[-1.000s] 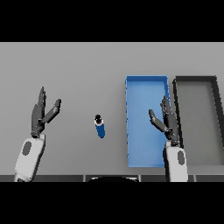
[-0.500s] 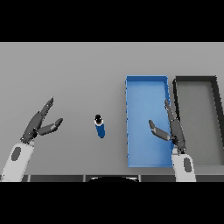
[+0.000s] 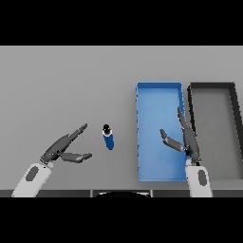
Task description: Pick up the blue pipe and place it into the blue bin.
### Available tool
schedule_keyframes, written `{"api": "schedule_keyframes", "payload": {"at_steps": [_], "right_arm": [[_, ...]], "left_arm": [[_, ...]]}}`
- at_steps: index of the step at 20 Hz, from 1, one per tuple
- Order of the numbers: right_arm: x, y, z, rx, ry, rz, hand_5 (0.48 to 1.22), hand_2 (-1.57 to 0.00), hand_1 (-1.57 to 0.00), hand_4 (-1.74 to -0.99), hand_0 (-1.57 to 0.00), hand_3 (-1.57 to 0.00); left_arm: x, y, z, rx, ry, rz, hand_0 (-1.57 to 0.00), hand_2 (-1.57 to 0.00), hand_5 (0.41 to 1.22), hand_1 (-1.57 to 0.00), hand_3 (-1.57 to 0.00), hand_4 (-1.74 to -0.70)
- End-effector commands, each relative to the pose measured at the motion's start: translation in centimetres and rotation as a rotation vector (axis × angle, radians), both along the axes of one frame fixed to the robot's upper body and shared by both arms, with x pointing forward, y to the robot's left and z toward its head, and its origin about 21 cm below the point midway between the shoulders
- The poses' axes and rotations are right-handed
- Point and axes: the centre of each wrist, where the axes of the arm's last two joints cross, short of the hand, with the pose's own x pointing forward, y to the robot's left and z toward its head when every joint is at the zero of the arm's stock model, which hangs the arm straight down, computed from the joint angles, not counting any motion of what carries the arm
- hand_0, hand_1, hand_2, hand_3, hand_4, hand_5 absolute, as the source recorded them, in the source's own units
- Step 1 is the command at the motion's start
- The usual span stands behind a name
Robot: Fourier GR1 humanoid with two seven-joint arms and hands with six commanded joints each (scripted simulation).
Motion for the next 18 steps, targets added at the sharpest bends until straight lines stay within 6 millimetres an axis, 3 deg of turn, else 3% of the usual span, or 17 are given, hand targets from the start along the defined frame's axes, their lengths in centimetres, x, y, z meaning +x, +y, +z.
{"api": "schedule_keyframes", "payload": {"at_steps": [1,9,18], "right_arm": [[-0.2,0.2,0.0,0.004,-0.008,0.001,0.617,0.00,0.00,-1.195,0.00,0.00],[-0.1,-0.1,-0.3,0.001,0.015,-0.020,0.620,0.00,0.00,-1.201,0.00,0.00],[-0.6,-0.5,0.1,0.012,-0.009,-0.010,0.645,0.00,0.00,-1.214,0.00,0.00]], "left_arm": [[-0.1,-0.5,-0.4,0.002,0.001,-0.014,0.00,0.00,0.455,0.00,0.00,-1.14],[1.5,-6.5,-2.8,-0.069,0.001,-0.054,0.00,0.00,0.460,0.00,0.00,-1.15],[3.2,-10.0,-4.5,-0.052,-0.012,-0.068,0.00,0.00,0.420,0.00,0.00,-1.06]]}}
